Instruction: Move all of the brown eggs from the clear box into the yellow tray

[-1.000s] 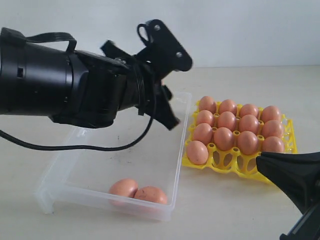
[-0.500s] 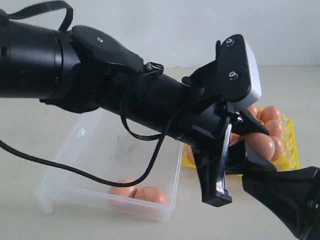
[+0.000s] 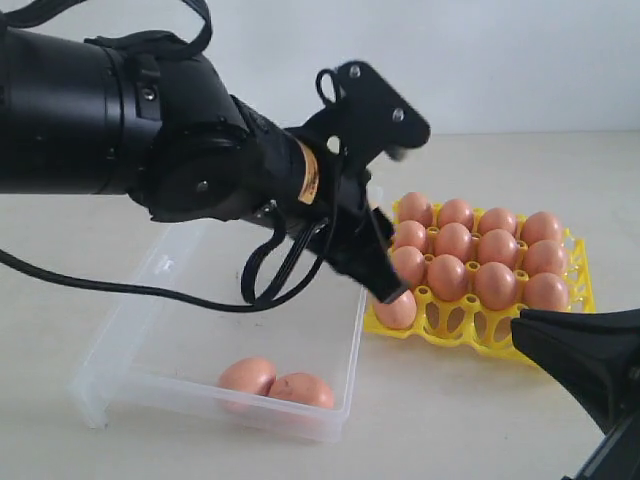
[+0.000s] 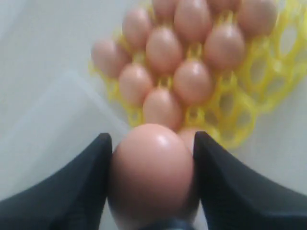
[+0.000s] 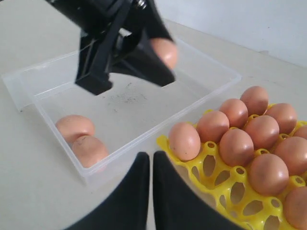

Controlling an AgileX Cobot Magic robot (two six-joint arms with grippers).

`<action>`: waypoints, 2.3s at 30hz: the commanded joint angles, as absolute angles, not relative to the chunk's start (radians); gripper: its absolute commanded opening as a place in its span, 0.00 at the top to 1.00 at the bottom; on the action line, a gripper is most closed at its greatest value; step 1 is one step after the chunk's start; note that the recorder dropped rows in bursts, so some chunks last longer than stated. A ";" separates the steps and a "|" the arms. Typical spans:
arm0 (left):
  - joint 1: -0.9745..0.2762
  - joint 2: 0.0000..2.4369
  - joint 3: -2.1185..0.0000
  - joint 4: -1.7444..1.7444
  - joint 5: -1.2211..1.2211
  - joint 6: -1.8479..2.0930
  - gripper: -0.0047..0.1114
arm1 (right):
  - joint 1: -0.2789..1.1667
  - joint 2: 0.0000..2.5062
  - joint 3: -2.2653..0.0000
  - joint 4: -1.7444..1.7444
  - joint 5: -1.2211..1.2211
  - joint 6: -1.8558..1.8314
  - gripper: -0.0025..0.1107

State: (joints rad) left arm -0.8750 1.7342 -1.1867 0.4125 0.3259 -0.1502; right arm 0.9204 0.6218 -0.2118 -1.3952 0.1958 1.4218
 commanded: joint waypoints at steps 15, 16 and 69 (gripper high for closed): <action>-0.693 2.095 -1.150 0.765 -0.761 -0.640 0.93 | 0.918 0.617 -0.219 -1.349 0.471 1.437 0.98; -0.689 2.106 -1.150 0.778 -0.758 -0.640 0.93 | 0.918 0.617 -0.219 -1.349 0.471 1.437 0.98; -0.682 2.258 -1.261 1.040 -0.785 -0.582 0.93 | 0.918 0.617 -0.219 -1.351 0.411 1.427 0.98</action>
